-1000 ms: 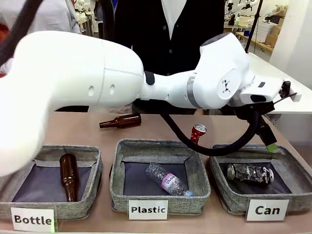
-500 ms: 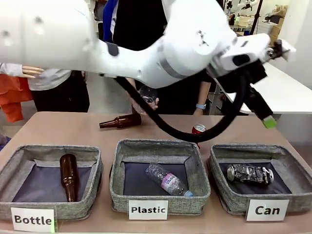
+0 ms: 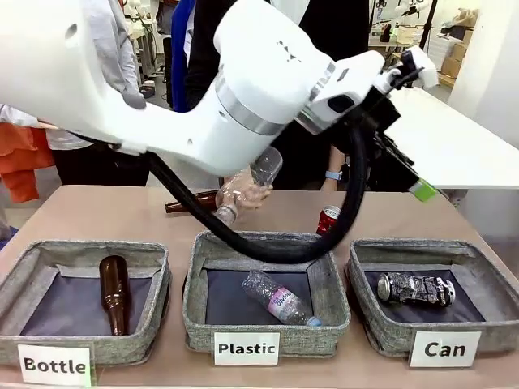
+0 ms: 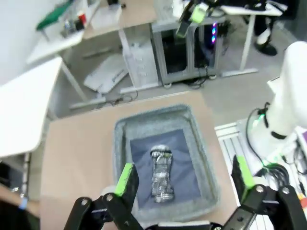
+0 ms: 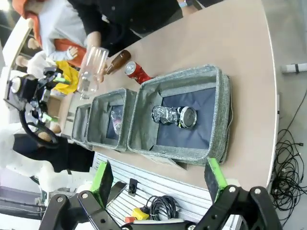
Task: Sort the can waste into the basket.
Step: Pick up the can waste from the table and place it in the right Fabric basket.
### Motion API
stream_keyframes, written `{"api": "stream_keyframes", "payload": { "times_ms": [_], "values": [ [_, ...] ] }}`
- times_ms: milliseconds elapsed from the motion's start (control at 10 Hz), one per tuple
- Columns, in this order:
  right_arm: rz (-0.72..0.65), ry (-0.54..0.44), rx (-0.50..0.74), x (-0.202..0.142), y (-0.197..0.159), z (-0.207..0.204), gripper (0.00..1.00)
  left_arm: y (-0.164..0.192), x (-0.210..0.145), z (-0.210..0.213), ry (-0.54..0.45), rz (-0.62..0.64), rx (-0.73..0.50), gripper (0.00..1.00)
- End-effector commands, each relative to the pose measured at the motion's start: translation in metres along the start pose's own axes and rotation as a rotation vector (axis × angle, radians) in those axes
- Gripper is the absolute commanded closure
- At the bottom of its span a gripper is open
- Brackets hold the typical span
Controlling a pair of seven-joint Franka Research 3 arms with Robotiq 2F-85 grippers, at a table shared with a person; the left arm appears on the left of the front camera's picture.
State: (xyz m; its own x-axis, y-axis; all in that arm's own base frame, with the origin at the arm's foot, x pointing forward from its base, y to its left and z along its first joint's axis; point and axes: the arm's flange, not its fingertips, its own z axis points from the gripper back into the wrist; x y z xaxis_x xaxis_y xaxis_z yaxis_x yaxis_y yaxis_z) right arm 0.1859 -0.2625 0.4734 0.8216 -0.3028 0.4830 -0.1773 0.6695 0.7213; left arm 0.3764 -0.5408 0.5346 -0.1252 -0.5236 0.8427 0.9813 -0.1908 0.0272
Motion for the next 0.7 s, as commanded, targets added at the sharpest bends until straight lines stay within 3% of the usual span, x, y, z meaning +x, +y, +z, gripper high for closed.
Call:
{"api": "stream_keyframes", "payload": {
  "times_ms": [0, 600],
  "values": [
    [-0.016, -0.006, -0.024, -0.001, 0.006, 0.003, 0.00, -0.013, 0.005, -0.030, -0.043, -0.109, -0.046, 0.00],
    [-0.026, -0.015, -0.028, 0.001, 0.003, 0.010, 0.00, -0.004, 0.017, -0.065, -0.020, -0.146, -0.065, 0.00]
  ]
}}
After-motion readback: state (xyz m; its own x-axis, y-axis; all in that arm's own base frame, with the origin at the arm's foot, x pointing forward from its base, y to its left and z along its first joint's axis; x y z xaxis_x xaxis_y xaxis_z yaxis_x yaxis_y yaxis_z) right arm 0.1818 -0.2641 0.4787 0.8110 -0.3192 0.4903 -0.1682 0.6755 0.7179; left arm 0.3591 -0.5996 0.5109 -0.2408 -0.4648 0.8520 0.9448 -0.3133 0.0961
